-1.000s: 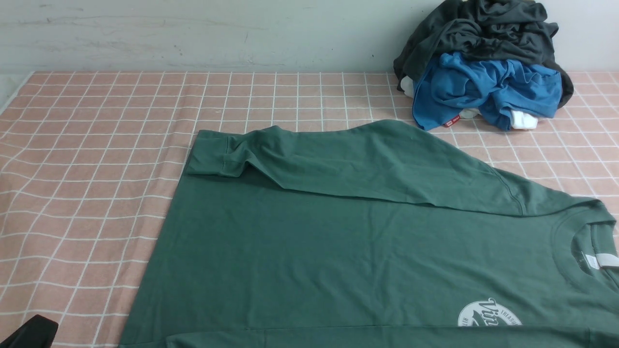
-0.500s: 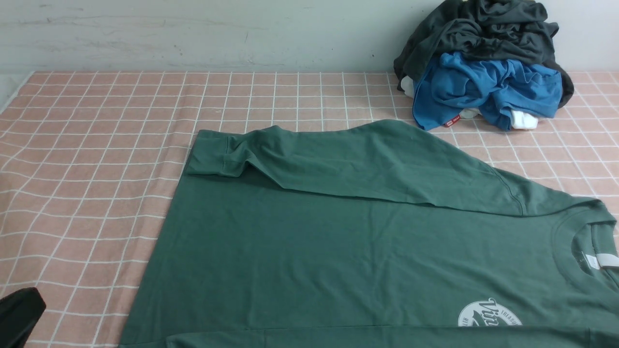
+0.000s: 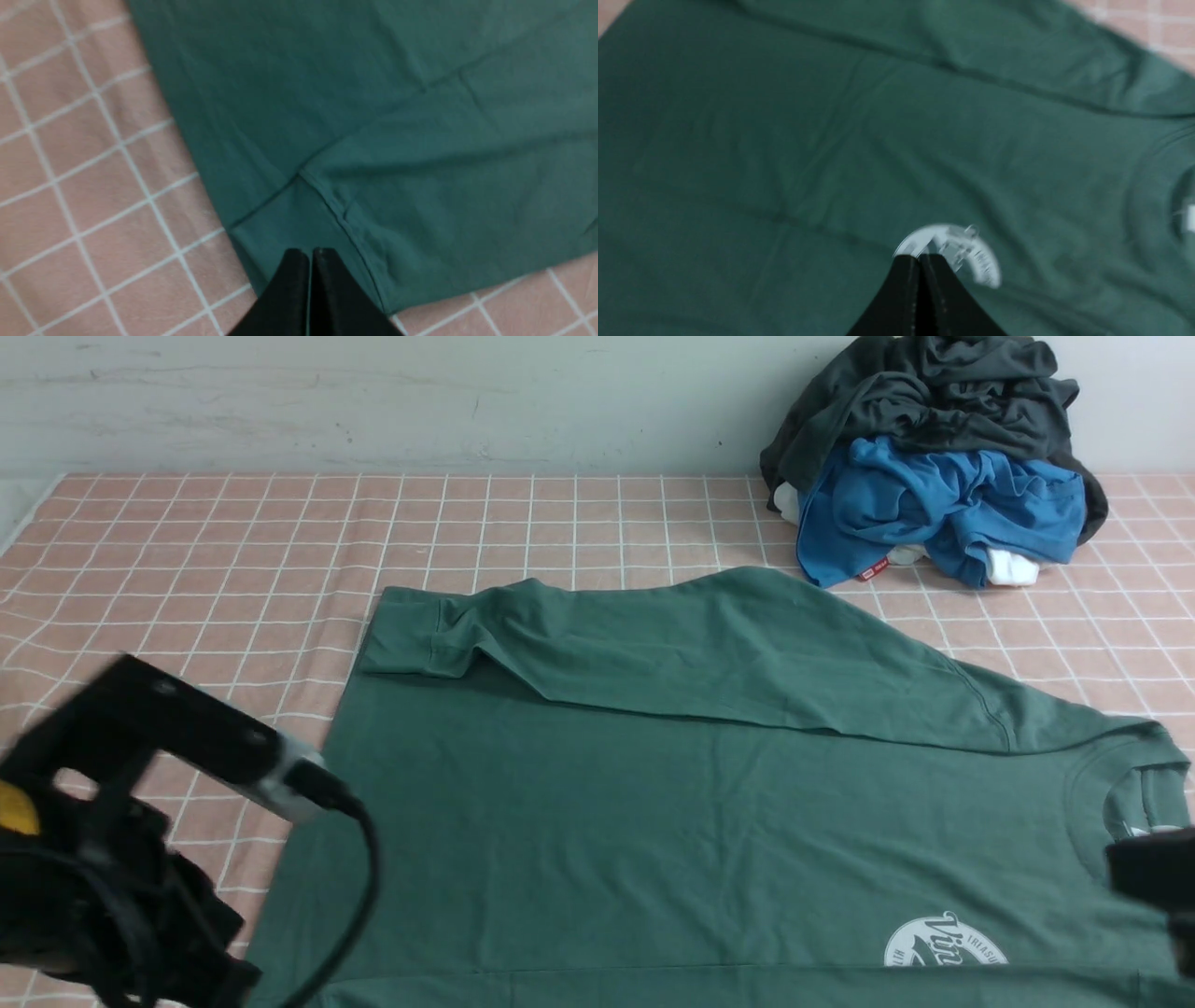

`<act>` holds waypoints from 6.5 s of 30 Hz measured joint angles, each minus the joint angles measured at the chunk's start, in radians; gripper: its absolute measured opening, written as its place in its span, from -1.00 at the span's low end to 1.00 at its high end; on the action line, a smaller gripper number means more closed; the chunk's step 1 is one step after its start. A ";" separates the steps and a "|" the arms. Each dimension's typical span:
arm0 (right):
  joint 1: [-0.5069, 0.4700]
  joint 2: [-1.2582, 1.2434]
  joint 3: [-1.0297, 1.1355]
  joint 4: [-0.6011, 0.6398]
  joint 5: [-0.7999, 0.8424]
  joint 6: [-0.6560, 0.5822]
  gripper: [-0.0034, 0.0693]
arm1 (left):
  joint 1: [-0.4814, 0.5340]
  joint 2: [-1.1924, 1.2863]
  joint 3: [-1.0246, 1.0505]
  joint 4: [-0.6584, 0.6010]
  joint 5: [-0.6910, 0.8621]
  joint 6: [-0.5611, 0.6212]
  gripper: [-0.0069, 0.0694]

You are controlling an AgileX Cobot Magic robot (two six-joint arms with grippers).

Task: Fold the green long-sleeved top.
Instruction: Use the left arm to clamp the cuff closest to it, then use the left arm to drag and place the cuff at the centered position on the left edge of the fabric, then use the left arm to clamp the cuff farthest from it, then use the left arm to drag and drop the cuff onto the cuff closest to the left arm, then use both arms simultaneously to clamp the lower edge of the clothing fabric

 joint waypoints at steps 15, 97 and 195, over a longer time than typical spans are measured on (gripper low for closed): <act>0.209 0.082 -0.009 -0.084 0.175 -0.057 -0.94 | -0.145 0.480 -0.003 0.118 -0.149 -0.106 0.13; 0.209 0.369 -0.143 -0.447 -0.062 0.261 -0.94 | 0.082 1.175 -1.157 0.166 -0.023 -0.244 0.23; 0.525 0.129 -0.203 -0.232 0.267 0.154 -0.94 | -0.365 0.335 0.221 0.149 -0.190 0.325 0.42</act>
